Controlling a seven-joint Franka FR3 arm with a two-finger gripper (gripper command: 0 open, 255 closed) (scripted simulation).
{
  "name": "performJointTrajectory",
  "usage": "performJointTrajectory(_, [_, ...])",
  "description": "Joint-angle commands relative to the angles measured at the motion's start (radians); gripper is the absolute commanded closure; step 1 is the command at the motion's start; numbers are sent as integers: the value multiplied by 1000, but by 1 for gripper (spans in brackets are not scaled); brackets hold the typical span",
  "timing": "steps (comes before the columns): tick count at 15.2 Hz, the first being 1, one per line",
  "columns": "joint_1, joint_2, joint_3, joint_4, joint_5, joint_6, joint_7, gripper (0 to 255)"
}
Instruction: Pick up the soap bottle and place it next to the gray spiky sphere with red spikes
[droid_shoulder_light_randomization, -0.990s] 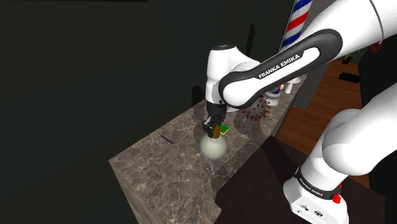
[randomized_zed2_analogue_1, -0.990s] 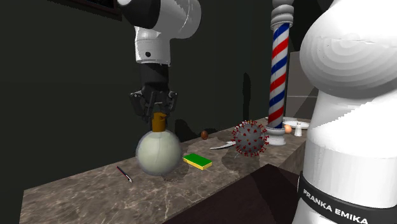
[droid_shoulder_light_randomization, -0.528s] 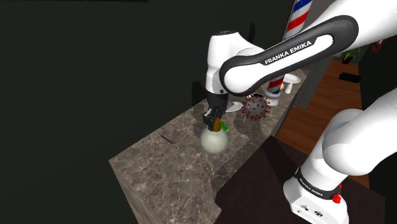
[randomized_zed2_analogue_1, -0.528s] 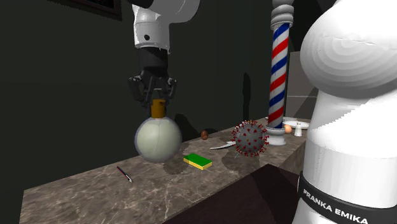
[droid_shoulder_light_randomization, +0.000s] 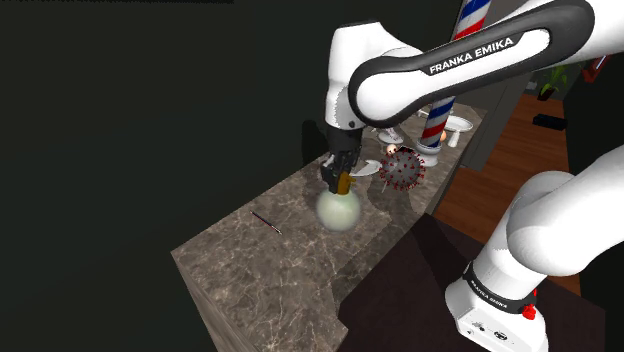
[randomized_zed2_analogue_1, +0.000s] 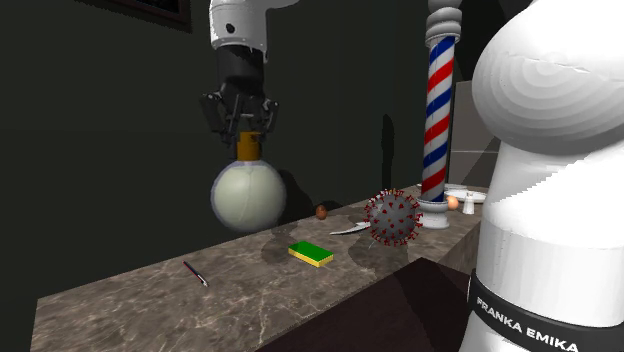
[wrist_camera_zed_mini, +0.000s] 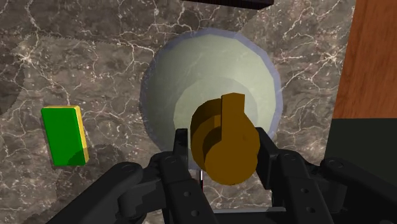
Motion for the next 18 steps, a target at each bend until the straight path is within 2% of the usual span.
performJointTrajectory(1, [0,-10,-3,21,-1,-31,0,255])
performJointTrajectory(10, [-2,-42,-18,112,-6,-153,-3,255])
performJointTrajectory(18, [-75,-145,-181,17,-75,-171,-202,255])
